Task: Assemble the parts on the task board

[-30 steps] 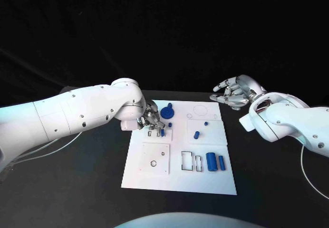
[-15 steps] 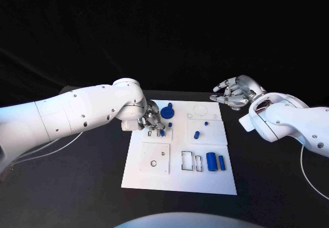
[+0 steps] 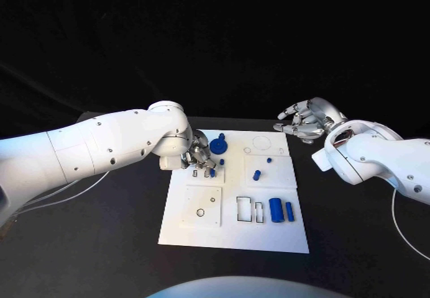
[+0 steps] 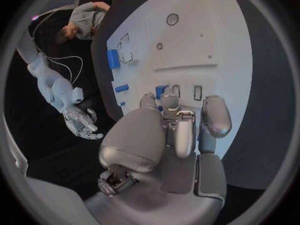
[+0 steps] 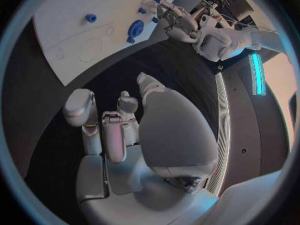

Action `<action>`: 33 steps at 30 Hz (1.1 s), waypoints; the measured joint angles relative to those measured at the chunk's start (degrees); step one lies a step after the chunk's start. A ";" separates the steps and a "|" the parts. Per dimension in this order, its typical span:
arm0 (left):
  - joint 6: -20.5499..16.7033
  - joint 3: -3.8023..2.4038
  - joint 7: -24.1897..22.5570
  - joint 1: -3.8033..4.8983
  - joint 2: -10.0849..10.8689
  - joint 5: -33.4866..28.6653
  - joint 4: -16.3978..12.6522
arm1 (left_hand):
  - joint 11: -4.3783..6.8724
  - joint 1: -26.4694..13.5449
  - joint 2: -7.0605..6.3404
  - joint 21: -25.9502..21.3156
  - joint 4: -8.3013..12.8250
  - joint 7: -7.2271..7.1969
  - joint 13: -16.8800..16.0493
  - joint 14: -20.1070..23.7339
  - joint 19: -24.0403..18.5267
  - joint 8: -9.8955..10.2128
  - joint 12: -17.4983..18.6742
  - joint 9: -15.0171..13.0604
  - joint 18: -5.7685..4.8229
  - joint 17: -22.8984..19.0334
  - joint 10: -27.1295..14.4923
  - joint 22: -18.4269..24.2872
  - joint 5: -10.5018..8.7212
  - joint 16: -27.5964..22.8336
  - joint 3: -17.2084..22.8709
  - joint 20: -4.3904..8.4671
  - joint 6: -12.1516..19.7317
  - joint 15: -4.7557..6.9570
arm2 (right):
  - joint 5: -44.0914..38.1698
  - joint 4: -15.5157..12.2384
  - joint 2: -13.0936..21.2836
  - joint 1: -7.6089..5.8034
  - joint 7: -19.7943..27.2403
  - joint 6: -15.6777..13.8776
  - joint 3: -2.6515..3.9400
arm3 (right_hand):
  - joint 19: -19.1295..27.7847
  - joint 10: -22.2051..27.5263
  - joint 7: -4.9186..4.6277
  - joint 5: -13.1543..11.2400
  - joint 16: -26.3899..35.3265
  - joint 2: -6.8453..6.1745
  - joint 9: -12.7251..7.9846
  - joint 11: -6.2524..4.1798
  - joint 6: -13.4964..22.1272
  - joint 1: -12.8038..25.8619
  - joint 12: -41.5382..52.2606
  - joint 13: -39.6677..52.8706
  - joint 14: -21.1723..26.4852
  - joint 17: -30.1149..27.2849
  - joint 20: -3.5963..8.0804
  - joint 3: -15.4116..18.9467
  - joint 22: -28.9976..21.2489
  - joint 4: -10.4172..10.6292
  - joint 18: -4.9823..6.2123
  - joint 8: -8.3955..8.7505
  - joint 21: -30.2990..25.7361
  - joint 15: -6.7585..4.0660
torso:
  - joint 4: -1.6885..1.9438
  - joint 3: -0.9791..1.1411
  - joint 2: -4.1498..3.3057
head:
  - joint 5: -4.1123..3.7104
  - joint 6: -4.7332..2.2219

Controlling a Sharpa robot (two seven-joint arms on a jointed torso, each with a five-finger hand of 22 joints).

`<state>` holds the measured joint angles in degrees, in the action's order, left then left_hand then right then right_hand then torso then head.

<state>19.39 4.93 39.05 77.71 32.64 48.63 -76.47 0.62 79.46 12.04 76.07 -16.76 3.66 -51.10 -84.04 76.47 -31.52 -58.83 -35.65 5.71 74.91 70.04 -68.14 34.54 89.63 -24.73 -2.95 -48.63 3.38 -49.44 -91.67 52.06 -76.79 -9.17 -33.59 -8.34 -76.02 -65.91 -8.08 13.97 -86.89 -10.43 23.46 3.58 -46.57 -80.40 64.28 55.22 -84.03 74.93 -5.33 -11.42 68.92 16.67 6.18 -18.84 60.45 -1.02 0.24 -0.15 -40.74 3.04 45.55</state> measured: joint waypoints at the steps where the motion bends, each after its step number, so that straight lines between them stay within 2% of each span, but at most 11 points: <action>1: 0.02 0.00 0.01 0.00 -0.04 0.00 0.05 | 0.00 -0.17 0.17 0.00 0.00 -0.12 -0.14 0.00 0.00 -0.35 -0.19 -0.13 0.00 0.00 0.00 -0.02 -0.62 0.00 0.00 0.00 0.12 0.00 | 0.00 0.00 -0.01 0.01 -0.01 0.01 0.00 | 0.00 0.00 0.00 0.00 0.00 0.00 0.00 0.00 0.00 0.00 0.00 0.00 0.00 0.00 0.00 0.00 0.00 0.00 0.00 0.00 0.00 0.00 | 0.00 0.01 0.00 | -0.03 0.01; 6: 0.28 0.01 0.08 0.00 -0.15 -0.01 0.30 | 0.05 -0.61 0.61 -0.01 0.00 0.01 -0.72 0.00 0.00 -1.35 -0.86 -0.49 0.00 0.00 0.17 -0.16 -2.81 0.00 0.00 0.00 0.42 0.00 | 0.00 0.00 -0.03 0.05 -0.06 0.07 0.00 | 0.00 0.00 0.00 0.00 0.35 0.00 0.00 0.00 0.00 0.00 0.00 0.00 0.00 0.00 0.00 0.00 0.00 0.00 0.00 0.00 0.00 0.00 | 0.01 0.02 0.01 | -0.08 0.07; 10: 0.67 0.02 0.16 0.00 -0.24 0.01 0.52 | 0.00 -0.84 0.84 -0.01 0.00 0.01 -1.14 0.00 0.00 -1.67 -1.24 -0.55 0.00 0.00 0.43 -0.19 -3.41 0.00 0.00 0.00 0.42 0.00 | 0.01 -0.01 -0.04 0.07 -0.11 0.15 0.00 | 0.00 0.00 0.00 0.00 0.35 0.00 0.00 0.00 0.00 0.00 0.00 -0.15 0.00 -0.01 0.00 0.00 -0.09 0.00 0.00 0.00 0.00 0.00 | 0.03 0.02 0.01 | -0.09 0.16; 21: 1.88 0.06 0.43 -0.01 -0.69 0.20 1.10 | 0.07 -1.30 0.83 -0.01 0.00 0.01 -1.69 0.00 0.00 -2.38 -1.90 -0.76 0.00 0.00 0.76 -0.28 -4.23 0.00 0.00 -0.01 0.42 -0.01 | 0.01 -0.01 -0.13 0.16 -0.18 0.39 -0.01 | 0.00 0.00 0.00 0.00 0.35 -0.23 -0.01 0.00 0.00 0.23 0.00 -0.24 0.00 -0.01 0.00 0.00 -0.14 0.00 0.00 0.00 -0.24 0.00 | 0.04 0.05 0.03 | -0.13 0.29; 33: 2.27 0.10 0.50 -0.03 -1.06 0.37 1.44 | 0.18 -1.29 0.83 -0.01 0.00 0.01 -1.92 0.15 0.00 -2.66 -2.13 -0.86 0.00 0.00 1.04 -0.41 -4.23 0.00 0.00 -0.01 0.41 0.13 | 0.01 0.08 -0.29 0.28 -0.18 0.55 -0.01 | 0.00 0.00 0.00 0.00 0.35 -0.23 -0.01 0.00 0.00 0.23 0.00 -0.24 0.00 -0.02 0.00 0.00 -0.20 0.00 0.00 -0.22 -0.24 0.00 | 0.04 0.07 -0.02 | -0.13 0.50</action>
<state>21.66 5.03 39.55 77.69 31.58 49.00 -75.03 0.81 78.17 12.87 76.06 -16.76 3.67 -53.02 -83.89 76.48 -34.18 -60.96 -36.52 5.71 74.91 71.08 -68.56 30.31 89.63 -24.73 -2.96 -48.22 3.52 -49.43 -91.60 51.77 -76.51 -9.35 -33.04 -8.35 -76.02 -65.91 -8.08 13.97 -86.54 -10.66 23.45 3.58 -46.58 -80.17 64.28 54.98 -84.03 74.92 -5.33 -11.41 68.71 16.67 6.18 -19.06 60.22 -1.02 0.27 -0.08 -40.76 2.92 46.05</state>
